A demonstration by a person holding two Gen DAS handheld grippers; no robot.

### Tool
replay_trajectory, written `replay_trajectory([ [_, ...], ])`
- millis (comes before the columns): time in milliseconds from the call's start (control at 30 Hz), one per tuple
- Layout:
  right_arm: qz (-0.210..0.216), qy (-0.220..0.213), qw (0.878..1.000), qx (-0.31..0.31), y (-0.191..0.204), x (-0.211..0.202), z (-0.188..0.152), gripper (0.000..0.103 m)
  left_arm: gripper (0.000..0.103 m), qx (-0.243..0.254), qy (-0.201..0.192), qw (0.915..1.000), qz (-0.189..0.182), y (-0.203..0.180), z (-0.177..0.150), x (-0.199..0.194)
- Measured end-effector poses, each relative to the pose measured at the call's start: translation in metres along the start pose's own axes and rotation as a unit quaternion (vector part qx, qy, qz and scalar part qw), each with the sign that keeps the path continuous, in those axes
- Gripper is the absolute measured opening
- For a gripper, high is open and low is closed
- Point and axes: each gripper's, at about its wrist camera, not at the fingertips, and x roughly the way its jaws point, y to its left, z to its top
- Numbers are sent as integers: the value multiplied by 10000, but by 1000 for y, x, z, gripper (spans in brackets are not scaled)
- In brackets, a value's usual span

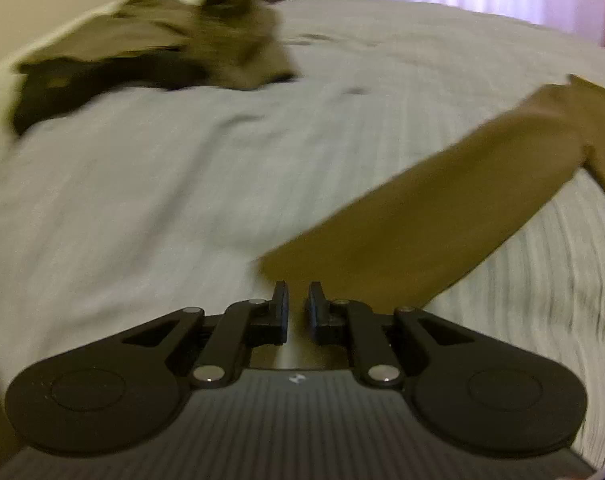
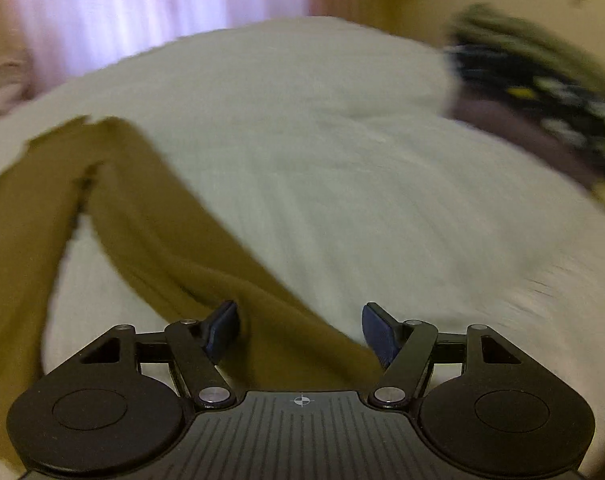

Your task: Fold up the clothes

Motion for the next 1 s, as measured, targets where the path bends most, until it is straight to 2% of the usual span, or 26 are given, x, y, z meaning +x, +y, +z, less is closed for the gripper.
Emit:
replay_trajectory([
  [67, -430, 12, 9990, 119, -4, -26, -6, 67, 10, -26, -108, 9999, 52, -4, -1, -34],
  [133, -406, -164, 9988, 233, 4, -63, -18, 67, 16, -93, -228, 9997, 9, -14, -4, -66],
  [200, -155, -253, 9989, 371, 11, -92, -30, 67, 19, -179, -267, 9992, -228, -31, -17, -102],
  [367, 389, -221, 9985, 312, 44, -135, -61, 67, 28, -255, -192, 9936, -1083, -65, -63, -164],
  [467, 686, -178, 9971, 267, 55, -159, -81, 67, 28, -163, -120, 9889, -1472, -84, -88, -196],
  [600, 821, -230, 9960, 251, 56, -191, -105, 67, 34, 98, -113, 9886, -1501, -102, -107, -226],
  [700, 863, -87, 9959, 246, 59, -204, -119, 67, 38, 296, -124, 9878, -1523, -118, -118, -247],
  [833, 1044, 7, 9945, 36, 75, -217, -141, 67, 40, 569, -290, 9809, -1840, -139, -129, -272],
  [1000, 1243, -106, 9915, 376, 56, -219, -151, 67, 40, 969, -486, 9582, -2646, -171, -135, -296],
])
